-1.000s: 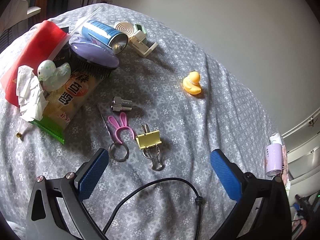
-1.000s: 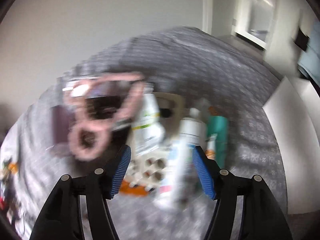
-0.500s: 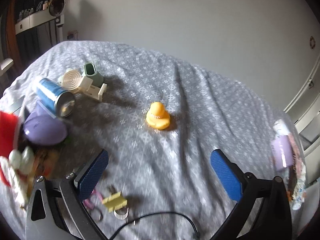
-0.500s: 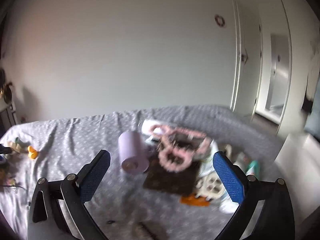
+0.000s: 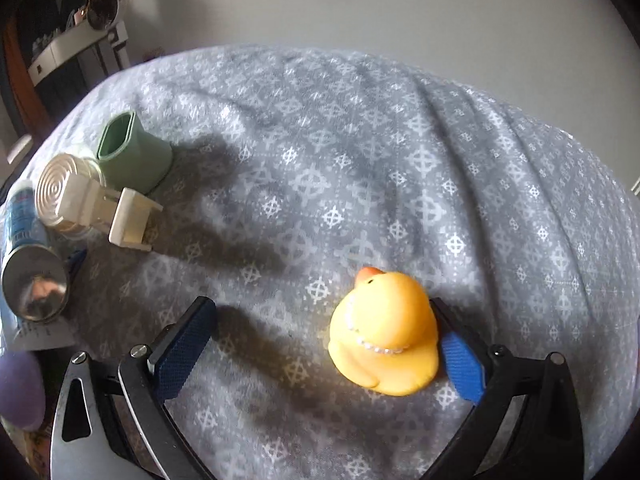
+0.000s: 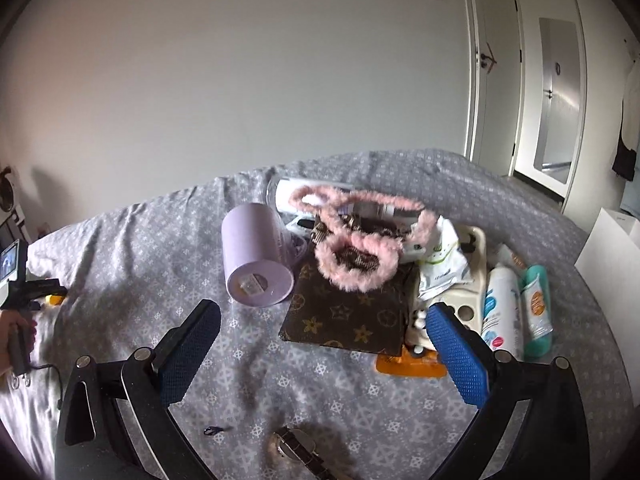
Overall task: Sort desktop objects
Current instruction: 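Move the left tool to the yellow rubber duck and close on it, then carry the yellow duck with the left tool to the brown bag and release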
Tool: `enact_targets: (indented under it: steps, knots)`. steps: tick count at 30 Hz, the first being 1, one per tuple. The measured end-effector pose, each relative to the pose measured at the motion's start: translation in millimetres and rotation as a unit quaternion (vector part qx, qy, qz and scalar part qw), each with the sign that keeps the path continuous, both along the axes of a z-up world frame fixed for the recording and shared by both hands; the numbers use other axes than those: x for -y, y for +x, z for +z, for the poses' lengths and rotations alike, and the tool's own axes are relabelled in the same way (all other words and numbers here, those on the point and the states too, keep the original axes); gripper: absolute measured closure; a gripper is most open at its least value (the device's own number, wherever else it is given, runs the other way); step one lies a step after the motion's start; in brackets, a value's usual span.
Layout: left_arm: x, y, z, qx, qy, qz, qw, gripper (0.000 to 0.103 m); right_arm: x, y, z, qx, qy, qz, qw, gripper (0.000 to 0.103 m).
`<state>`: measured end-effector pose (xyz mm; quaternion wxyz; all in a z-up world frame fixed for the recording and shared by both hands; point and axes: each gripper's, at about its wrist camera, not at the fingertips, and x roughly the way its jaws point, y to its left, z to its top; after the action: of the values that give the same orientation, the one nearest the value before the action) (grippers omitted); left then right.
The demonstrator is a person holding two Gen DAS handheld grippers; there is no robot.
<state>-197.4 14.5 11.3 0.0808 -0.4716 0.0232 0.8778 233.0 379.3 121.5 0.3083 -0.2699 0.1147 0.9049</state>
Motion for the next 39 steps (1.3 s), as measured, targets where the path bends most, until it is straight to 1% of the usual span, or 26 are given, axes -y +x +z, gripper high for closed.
enact_targets:
  steps: [2,4,5,7,10,12,15,16,17,18,20,21,23,25,27,28,29,31,35,36,37,38,39]
  knots:
    - [-1,7,3,-0.011,0.005,-0.019,0.9998,0.017,-1,-3,-2,0.001,-0.011,0.006,1.000,0.000]
    - [-9,17,12,-0.015,-0.004,-0.034,0.9993,0.058,0,-5,-5,0.008,-0.014,0.008,1.000,0.000]
    - [-15,26,20,-0.016,-0.015,-0.039,0.9990,0.059,0,-5,-5,0.010,-0.011,0.007,1.000,0.000]
    - [-30,45,42,-0.038,-0.005,-0.064,0.9972,0.059,0,-3,-4,0.006,-0.006,0.000,1.000,0.000]
    - [-63,86,79,-0.067,0.009,-0.129,0.9894,0.059,-3,9,4,-0.013,-0.008,-0.021,1.000,0.000]
    - [-98,124,107,-0.082,0.018,-0.191,0.9779,0.059,-11,23,11,-0.036,-0.021,-0.048,0.998,0.000]
    - [-146,168,141,-0.085,0.043,-0.263,0.9600,0.059,-25,46,19,-0.059,-0.026,-0.106,0.992,0.000]
    - [-163,182,149,-0.081,0.053,-0.284,0.9539,0.059,-29,54,22,-0.064,-0.025,-0.124,0.990,0.000]
    - [-185,199,158,-0.074,0.062,-0.309,0.9460,0.059,-34,63,24,-0.069,-0.024,-0.147,0.986,0.000]
    - [-202,210,164,-0.070,0.067,-0.326,0.9403,0.059,-40,73,26,-0.074,-0.025,-0.176,0.981,0.000]
    - [-239,235,169,-0.061,0.075,-0.357,0.9290,0.059,-51,90,28,-0.084,-0.036,-0.214,0.973,0.000]
    - [-262,248,169,-0.057,0.075,-0.373,0.9230,0.059,-59,103,30,-0.096,-0.049,-0.236,0.966,0.000]
    - [-298,264,165,-0.043,0.078,-0.392,0.9154,0.059,-71,119,30,-0.118,-0.075,-0.260,0.956,0.000]
    - [-331,291,159,-0.033,0.079,-0.409,0.9087,0.059,-84,136,28,-0.144,-0.107,-0.287,0.941,0.000]
    - [-365,307,145,-0.023,0.064,-0.425,0.9025,0.059,-95,148,21,-0.161,-0.141,-0.309,0.927,0.000]
    - [-378,315,137,-0.016,0.058,-0.432,0.8998,0.059,-99,150,18,-0.163,-0.157,-0.313,0.922,0.000]
    - [-396,321,128,-0.006,0.051,-0.439,0.8969,0.059,-103,151,14,-0.164,-0.172,-0.314,0.919,0.000]
    - [-416,329,114,0.002,0.038,-0.445,0.8946,0.059,-108,154,7,-0.168,-0.195,-0.319,0.912,0.000]
    - [-440,341,90,0.009,0.006,-0.456,0.8900,0.058,-112,155,2,-0.174,-0.205,-0.324,0.907,0.000]
    - [-442,343,86,0.010,-0.001,-0.456,0.8899,0.052,-113,154,0,-0.174,-0.209,-0.324,0.906,0.000]
    - [-443,343,84,0.010,-0.008,-0.454,0.8909,0.040,-114,154,-1,-0.174,-0.213,-0.324,0.905,0.000]
    - [-441,344,85,0.005,-0.012,-0.450,0.8929,0.034,-115,153,-3,-0.171,-0.218,-0.324,0.904,0.000]
    - [-437,344,87,-0.004,-0.011,-0.447,0.8944,0.024,-116,153,-4,-0.169,-0.222,-0.324,0.904,0.000]
